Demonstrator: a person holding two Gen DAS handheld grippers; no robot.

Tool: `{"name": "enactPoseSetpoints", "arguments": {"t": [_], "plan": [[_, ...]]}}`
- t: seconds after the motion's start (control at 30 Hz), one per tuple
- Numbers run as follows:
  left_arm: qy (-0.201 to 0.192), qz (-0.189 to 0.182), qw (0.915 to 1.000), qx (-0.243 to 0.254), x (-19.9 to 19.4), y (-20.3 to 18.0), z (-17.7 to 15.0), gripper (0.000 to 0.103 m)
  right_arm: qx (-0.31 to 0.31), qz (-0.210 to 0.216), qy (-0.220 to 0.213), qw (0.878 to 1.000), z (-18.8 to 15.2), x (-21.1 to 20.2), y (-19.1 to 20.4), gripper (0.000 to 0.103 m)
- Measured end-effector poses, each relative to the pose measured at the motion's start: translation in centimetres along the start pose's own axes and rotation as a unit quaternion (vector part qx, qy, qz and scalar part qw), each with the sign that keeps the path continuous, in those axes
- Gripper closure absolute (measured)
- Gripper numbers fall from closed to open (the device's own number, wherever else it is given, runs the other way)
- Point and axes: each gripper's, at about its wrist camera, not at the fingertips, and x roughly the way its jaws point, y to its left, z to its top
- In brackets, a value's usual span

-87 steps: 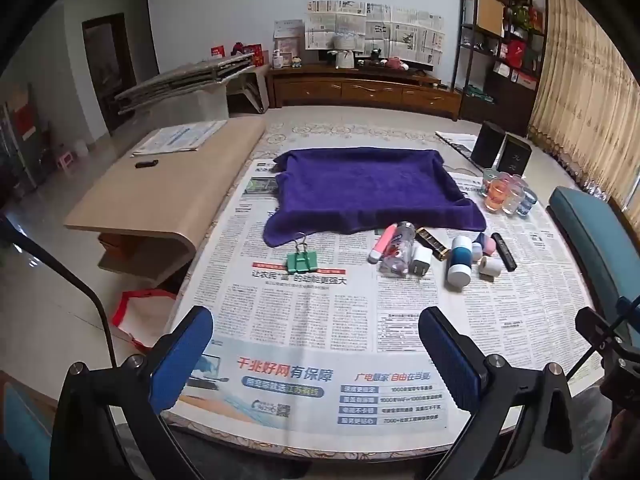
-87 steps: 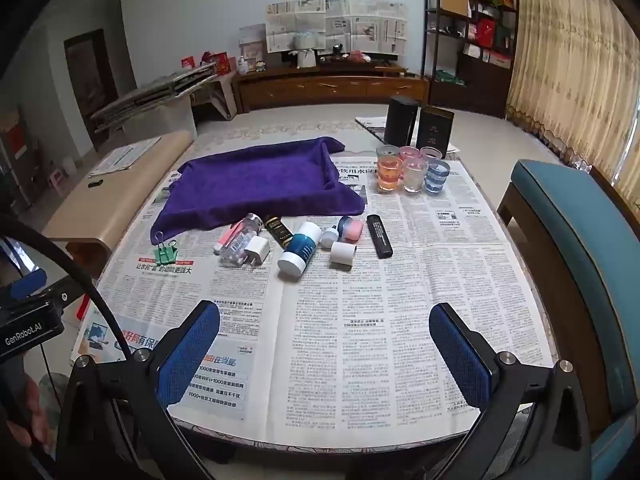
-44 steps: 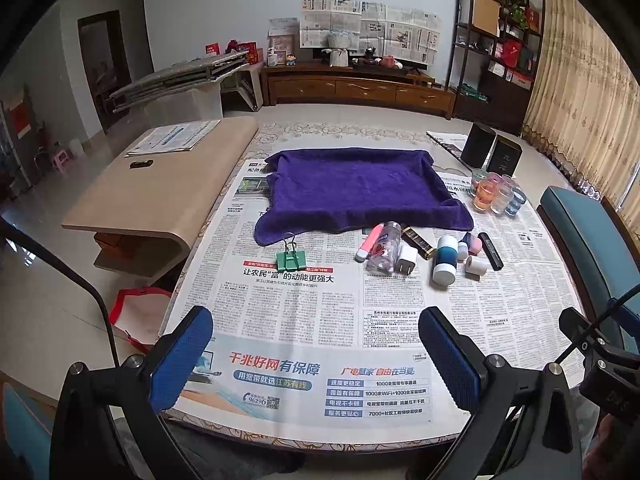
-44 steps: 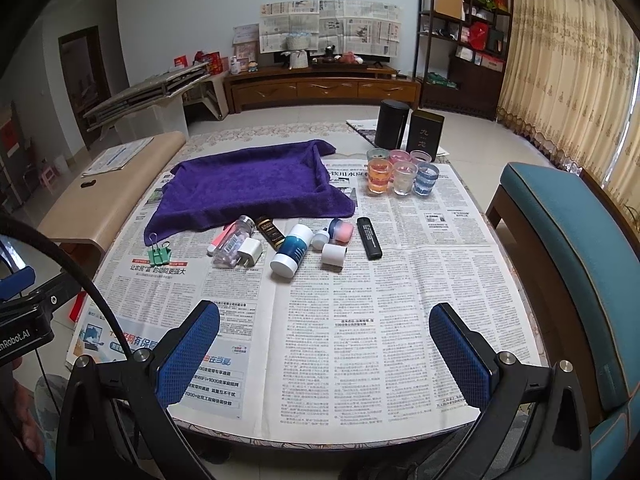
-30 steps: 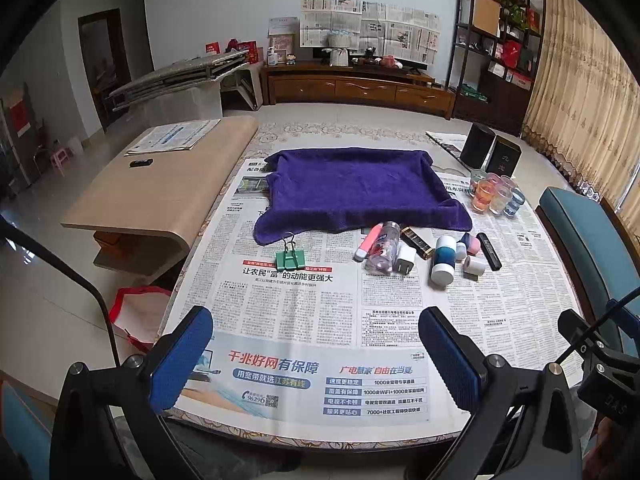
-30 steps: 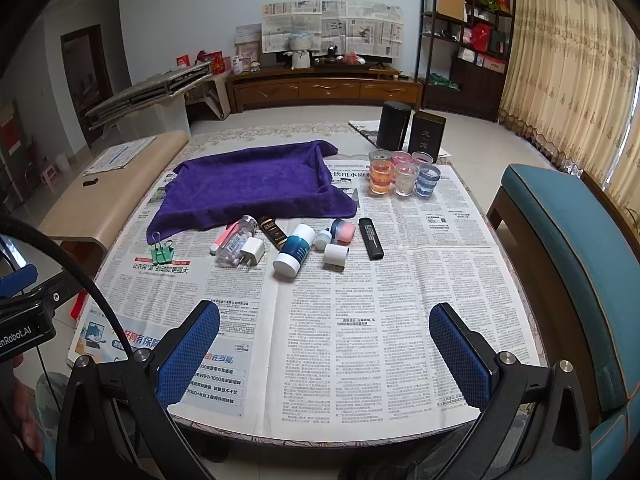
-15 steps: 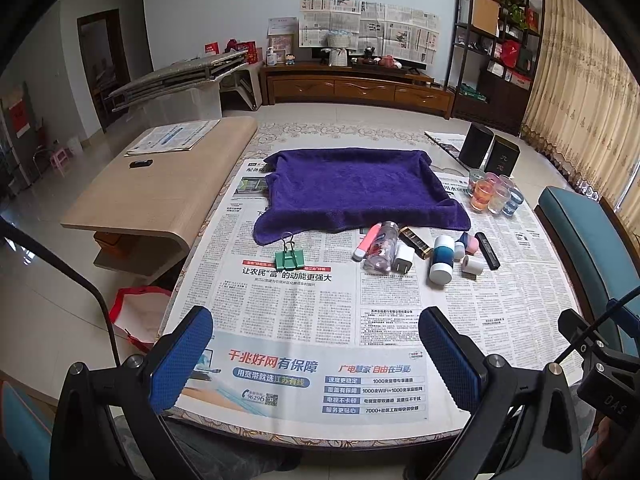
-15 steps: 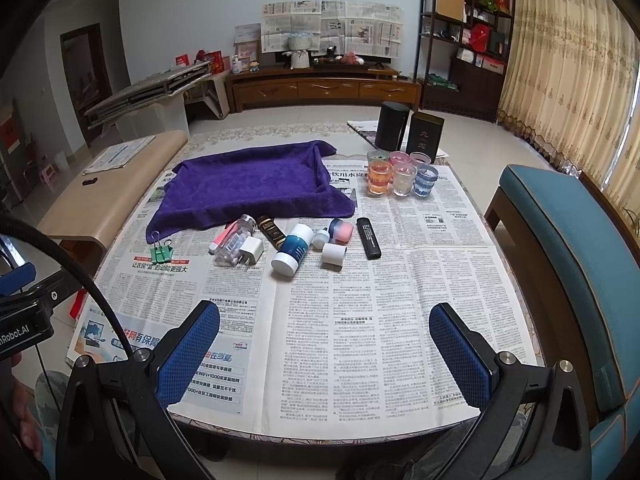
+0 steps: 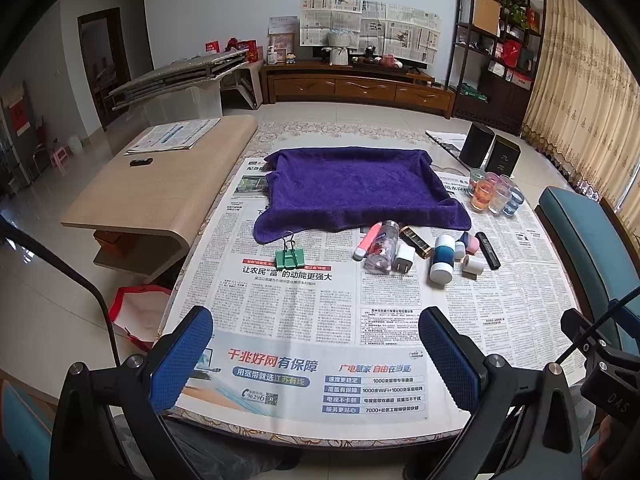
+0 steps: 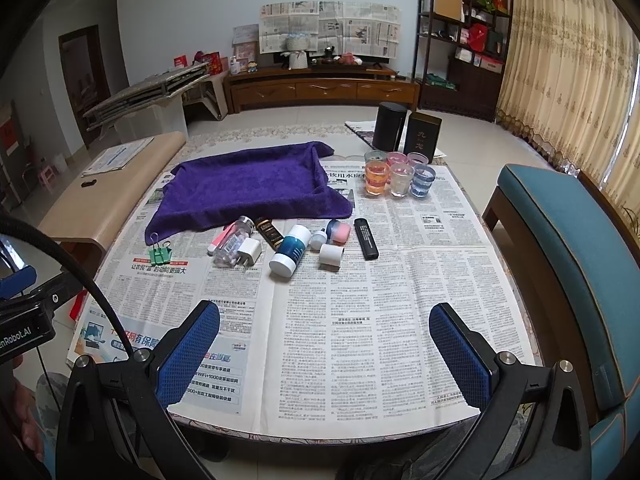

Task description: Organize rigid objects

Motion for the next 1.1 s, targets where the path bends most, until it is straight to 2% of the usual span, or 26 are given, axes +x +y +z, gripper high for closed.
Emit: {"name": "enactPoseSetpoints", "arguments": {"t": [0.3,0.53,0.67,0.8,0.97,1.1], "plan": [[0.004,0.006,1.0000,0.000,0.5,0.3,0.0,0.000,0.000,0.001,0.006,1.000,0.0,0.3,-0.2,0.000],[0.016,-0.002,0.9998,-0.008,3.3,1.4,0.5,0.000,0.002,0.002,0.013,1.000,0.4,1.8,-1.1,0.000],[0.031,0.006,0.9995,-0.007,6.5,1.7,0.9,0.000,-0.002,0.016,0.028,0.999,0.9,4.7,-2.1,0.000],[0.049,0.036,0.9982,0.004,10.0,1.7,1.1,0.000,-0.010,0.017,0.045,0.999,1.3,8.3,-2.8,0.000],[0.065,0.016,0.9976,-0.013,13.9,2.1,1.3,0.000,-0.007,0.019,0.071,0.997,1.6,13.8,-4.3,0.000],[0.073,0.011,0.9970,-0.023,16.7,2.3,1.7,0.000,-0.004,0.025,0.075,0.997,2.1,17.2,-6.1,0.000]]}}
